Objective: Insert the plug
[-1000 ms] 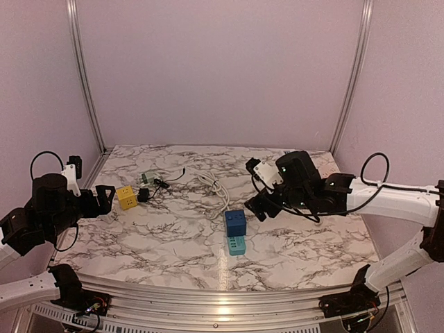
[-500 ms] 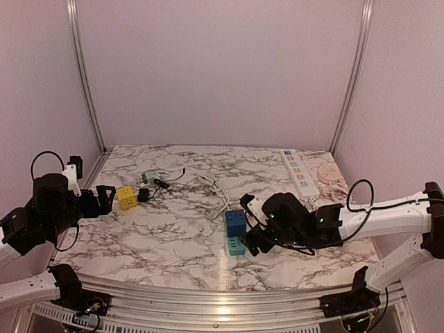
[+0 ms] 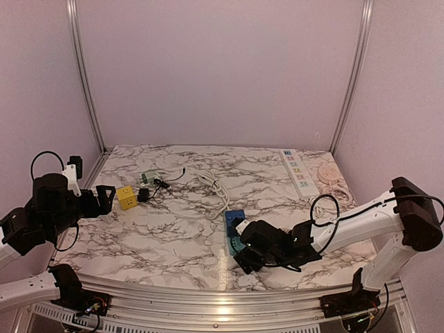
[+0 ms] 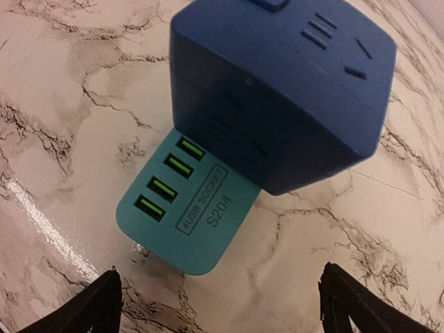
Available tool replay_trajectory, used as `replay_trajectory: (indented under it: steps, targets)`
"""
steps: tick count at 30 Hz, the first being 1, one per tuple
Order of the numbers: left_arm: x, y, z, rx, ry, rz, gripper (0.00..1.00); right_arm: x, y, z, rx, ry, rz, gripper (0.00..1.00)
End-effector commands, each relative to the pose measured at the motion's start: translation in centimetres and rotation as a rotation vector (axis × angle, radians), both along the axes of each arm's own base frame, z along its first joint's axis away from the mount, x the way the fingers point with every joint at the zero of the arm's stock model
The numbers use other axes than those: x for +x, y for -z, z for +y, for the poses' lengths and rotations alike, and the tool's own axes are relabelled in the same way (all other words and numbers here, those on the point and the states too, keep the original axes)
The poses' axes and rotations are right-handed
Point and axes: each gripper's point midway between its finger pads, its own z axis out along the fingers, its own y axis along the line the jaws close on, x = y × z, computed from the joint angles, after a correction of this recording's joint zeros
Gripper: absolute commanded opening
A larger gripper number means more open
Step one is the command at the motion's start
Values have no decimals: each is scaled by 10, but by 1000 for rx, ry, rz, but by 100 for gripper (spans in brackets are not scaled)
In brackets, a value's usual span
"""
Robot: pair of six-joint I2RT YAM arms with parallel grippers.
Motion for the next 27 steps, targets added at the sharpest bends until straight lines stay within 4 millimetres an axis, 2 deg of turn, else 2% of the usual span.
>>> replay_trajectory:
  steps: [1, 7, 15, 21, 27]
  targets:
    - [-1, 8, 4, 18, -13, 14, 99, 6, -15, 13, 69, 32, -23, 95]
    - [-1, 7, 4, 16, -15, 13, 99, 3, -12, 25, 111, 21, 8, 94]
    - [-1, 8, 5, 16, -15, 14, 99, 9, -13, 30, 141, 56, -10, 95]
    - [-2, 7, 5, 13, -17, 11, 99, 15, -1, 33, 115, 82, -28, 94]
    - [-2, 7, 6, 12, -19, 10, 99, 18, 6, 33, 113, 98, -38, 80]
